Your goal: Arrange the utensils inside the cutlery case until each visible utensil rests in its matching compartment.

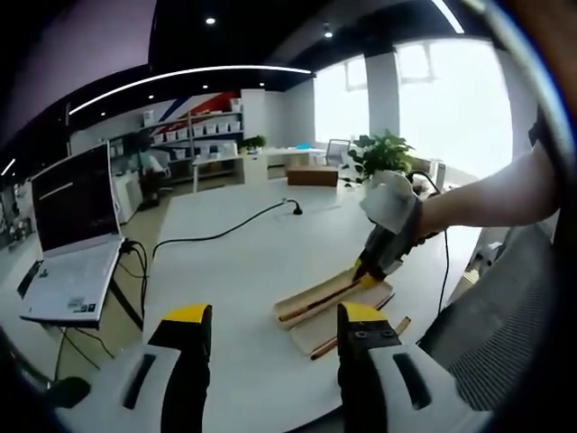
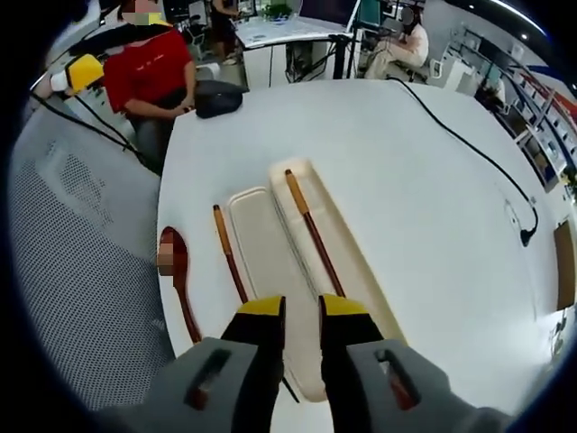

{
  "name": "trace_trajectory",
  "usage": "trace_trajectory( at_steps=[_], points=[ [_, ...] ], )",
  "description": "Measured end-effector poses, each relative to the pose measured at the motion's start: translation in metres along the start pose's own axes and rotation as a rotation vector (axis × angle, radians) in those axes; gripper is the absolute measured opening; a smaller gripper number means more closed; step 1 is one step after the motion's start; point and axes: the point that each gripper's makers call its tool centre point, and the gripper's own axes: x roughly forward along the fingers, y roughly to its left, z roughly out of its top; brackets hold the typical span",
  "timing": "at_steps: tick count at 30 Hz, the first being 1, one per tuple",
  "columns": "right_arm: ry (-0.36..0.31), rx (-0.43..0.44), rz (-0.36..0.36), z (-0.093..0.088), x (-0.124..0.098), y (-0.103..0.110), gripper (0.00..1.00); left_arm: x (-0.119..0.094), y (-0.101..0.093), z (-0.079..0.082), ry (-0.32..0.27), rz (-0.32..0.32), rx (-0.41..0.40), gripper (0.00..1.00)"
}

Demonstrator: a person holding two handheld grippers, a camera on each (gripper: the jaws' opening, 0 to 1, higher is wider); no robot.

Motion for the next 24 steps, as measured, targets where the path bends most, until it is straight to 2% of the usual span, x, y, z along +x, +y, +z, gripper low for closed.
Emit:
trace_trajectory(
  at_steps=[12,24],
  points=[
    [-0.005,-0.023,0.045,0.001,0.005,0.019,0.12,0.001,0.000,-0.001,0.003,0.000,-0.004,0.58],
    [0.049,-0.082,0.112,-0.009,0.022,0.047,0.13,0.001,-0.001,0.000,-0.003,-0.002,-0.008,0.58]
  ],
)
